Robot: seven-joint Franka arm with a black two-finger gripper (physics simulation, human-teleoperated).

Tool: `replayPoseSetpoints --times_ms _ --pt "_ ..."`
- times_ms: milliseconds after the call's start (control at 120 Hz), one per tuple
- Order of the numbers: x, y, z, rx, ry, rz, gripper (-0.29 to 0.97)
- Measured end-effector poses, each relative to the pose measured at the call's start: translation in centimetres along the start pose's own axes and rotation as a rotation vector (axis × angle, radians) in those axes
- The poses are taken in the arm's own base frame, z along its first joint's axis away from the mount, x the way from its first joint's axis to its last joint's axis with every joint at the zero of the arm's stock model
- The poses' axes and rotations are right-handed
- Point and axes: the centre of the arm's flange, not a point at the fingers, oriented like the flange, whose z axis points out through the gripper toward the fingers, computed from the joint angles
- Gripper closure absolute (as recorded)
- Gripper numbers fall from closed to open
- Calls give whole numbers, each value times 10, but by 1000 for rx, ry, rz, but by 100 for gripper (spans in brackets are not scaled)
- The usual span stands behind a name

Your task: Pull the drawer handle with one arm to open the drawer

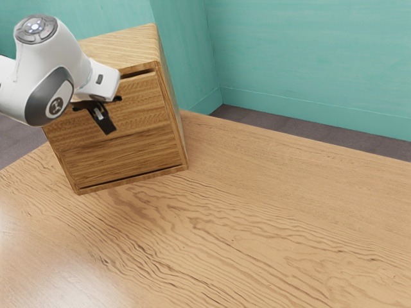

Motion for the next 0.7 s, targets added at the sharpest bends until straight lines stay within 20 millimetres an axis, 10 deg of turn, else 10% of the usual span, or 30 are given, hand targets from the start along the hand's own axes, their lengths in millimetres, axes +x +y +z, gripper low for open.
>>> replayPoseSetpoints --times_ms 700 --pt "-22 91 -65 48 60 1 0"
